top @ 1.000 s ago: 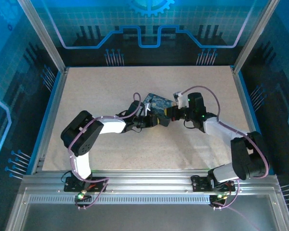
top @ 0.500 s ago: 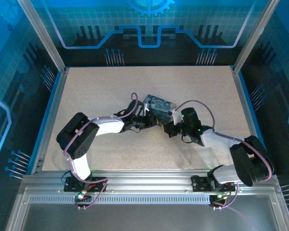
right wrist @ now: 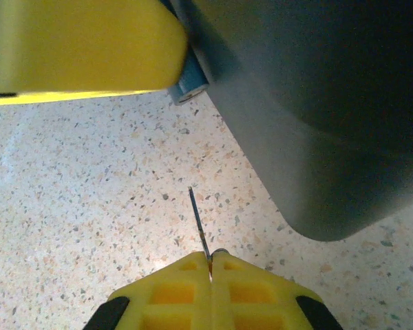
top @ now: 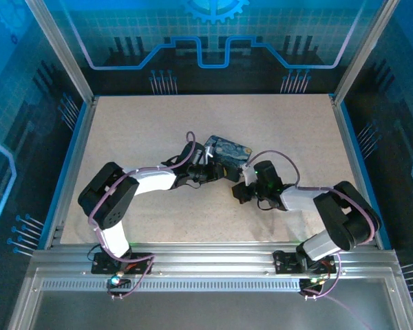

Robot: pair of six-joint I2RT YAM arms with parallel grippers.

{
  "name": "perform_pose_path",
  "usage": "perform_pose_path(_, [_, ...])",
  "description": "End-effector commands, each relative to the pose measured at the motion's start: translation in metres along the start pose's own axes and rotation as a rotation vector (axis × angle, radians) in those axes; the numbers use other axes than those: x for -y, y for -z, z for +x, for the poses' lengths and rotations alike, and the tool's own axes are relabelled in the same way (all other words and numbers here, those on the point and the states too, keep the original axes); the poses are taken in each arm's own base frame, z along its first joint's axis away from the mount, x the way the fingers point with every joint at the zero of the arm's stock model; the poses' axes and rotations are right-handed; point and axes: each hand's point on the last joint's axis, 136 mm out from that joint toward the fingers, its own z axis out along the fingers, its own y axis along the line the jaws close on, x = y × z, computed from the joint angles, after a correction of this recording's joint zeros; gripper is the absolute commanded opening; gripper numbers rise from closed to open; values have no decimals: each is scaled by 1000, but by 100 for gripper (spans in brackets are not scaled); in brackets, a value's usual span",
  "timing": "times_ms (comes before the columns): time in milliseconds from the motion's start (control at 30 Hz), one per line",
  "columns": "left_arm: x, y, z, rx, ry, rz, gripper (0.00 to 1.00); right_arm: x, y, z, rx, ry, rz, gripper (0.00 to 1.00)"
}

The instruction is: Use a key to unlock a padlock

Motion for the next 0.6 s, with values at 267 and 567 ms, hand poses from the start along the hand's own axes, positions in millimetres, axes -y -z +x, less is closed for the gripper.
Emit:
perform_pose_path(267, [18, 11, -4, 14, -23, 46, 18, -8, -6, -27, 62, 13, -46, 0])
perform_pose_path(567, [16, 9, -3, 9, -21, 43, 17, -4, -3, -37, 78, 8, -45, 0])
